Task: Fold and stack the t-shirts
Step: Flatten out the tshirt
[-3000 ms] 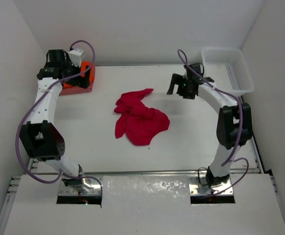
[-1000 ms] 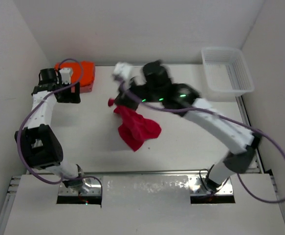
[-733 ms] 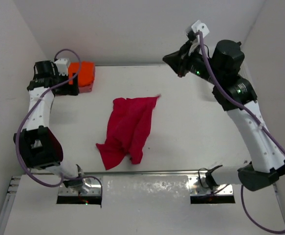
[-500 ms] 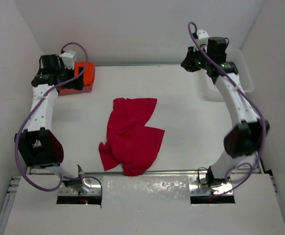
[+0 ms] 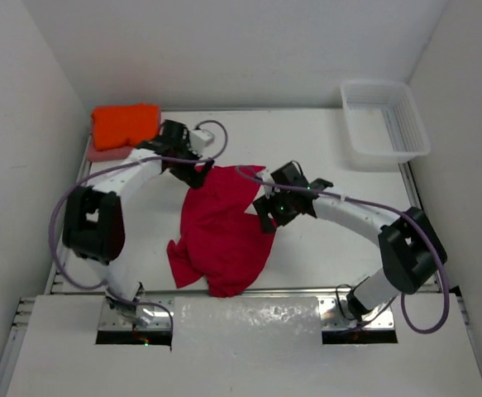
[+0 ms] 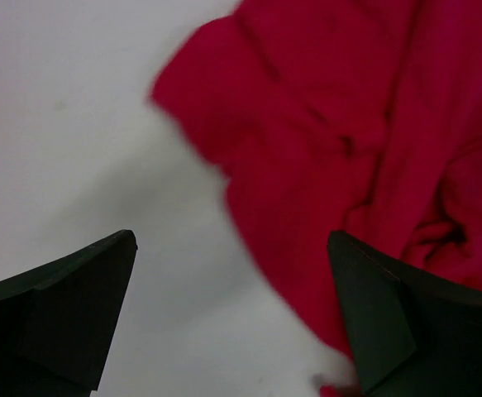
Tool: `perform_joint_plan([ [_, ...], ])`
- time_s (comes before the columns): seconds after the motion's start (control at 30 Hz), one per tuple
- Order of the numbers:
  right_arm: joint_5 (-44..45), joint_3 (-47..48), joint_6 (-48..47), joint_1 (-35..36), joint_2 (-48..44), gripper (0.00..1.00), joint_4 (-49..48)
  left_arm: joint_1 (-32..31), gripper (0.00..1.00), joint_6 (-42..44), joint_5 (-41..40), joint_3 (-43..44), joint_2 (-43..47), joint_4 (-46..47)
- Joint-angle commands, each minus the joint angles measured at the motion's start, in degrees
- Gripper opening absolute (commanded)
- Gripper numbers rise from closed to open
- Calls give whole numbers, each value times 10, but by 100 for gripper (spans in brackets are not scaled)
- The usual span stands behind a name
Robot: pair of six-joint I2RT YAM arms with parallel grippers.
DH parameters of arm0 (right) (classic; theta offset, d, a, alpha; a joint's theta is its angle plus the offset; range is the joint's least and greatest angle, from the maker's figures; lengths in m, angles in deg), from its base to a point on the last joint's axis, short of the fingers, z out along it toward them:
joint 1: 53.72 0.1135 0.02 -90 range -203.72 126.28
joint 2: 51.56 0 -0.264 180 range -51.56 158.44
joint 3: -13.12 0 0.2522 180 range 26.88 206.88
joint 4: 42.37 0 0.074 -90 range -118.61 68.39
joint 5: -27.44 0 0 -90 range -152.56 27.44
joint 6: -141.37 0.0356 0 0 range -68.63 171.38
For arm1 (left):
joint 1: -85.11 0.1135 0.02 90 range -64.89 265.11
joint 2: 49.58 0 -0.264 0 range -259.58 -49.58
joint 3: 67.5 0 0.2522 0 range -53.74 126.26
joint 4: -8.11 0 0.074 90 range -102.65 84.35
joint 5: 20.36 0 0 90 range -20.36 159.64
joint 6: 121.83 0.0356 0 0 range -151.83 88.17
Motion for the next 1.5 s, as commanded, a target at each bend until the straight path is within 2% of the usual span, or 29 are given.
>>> perform_joint_plan([
  [0.0,89,-67,62,26,-9,66,-99,-36,100,8,-8,31,-95,73],
  [0.07,74,-93,109,38,16,68,-135,-36,100,-6,-1,88,-168,61],
  [0.17,54,-119,154,50,57,68,-215,-36,100,-11,14,118,-229,53],
  [0.23,42,-113,158,61,89,67,-232,-36,100,-23,-1,128,-249,51],
  [0.27,40,-104,158,73,101,65,-227,-36,91,-26,-10,130,-259,47],
  [0.33,20,-89,163,79,135,43,-228,-35,67,-26,-14,129,-273,38],
  [0.37,12,-96,181,79,143,32,-239,-34,42,-24,-11,123,-266,38],
  [0.4,8,-104,194,77,147,10,-249,-34,28,-23,-8,105,-257,41],
  [0.43,6,-113,212,72,151,1,-268,-34,12,-23,-1,95,-248,43],
  [0.47,5,-128,222,57,148,0,-271,-33,0,-23,0,86,-221,48],
  [0.53,-8,-147,248,25,138,0,-304,-29,0,-19,11,61,-195,46],
  [0.63,9,-170,300,-79,84,0,-328,-11,0,-4,14,41,-140,16],
  [0.67,33,-165,297,-129,47,0,-317,-5,0,0,8,23,-111,1],
  [0.77,71,-121,236,-191,-13,0,-249,19,0,27,-32,-29,-43,-20],
  [0.87,63,-100,187,-236,-45,0,-204,27,0,72,-47,-96,38,-48],
  [0.9,61,-96,178,-242,-59,0,-199,27,0,96,-26,-111,61,-57],
  [0.93,60,-88,153,-252,-61,0,-190,27,3,107,-10,-125,100,-68],
  [1.03,56,-7,113,-255,-23,0,-165,27,30,130,38,-167,140,-96],
  [1.1,36,87,114,-255,20,0,-161,27,41,121,43,-176,150,-93],
  [1.13,30,164,124,-255,75,0,-154,27,53,120,43,-176,144,-91],
  [1.2,24,256,132,-255,144,0,-131,28,61,117,29,-161,133,-94],
  [1.23,29,311,136,-254,224,0,-89,30,62,122,23,-152,127,-101],
  [1.27,31,425,138,-256,267,0,-61,33,62,125,20,-142,118,-116],
  [1.3,32,487,140,-257,312,7,-25,41,62,134,12,-132,115,-123],
  [1.33,37,619,135,-259,395,36,54,47,63,140,9,-108,114,-141],
  [1.4,48,724,120,-259,451,56,120,67,63,152,0,-84,120,-150],
  [1.43,56,764,114,-260,461,61,153,77,63,154,-1,-66,128,-145],
  [1.47,62,753,109,-260,445,66,154,82,63,153,-3,-60,132,-136],
])
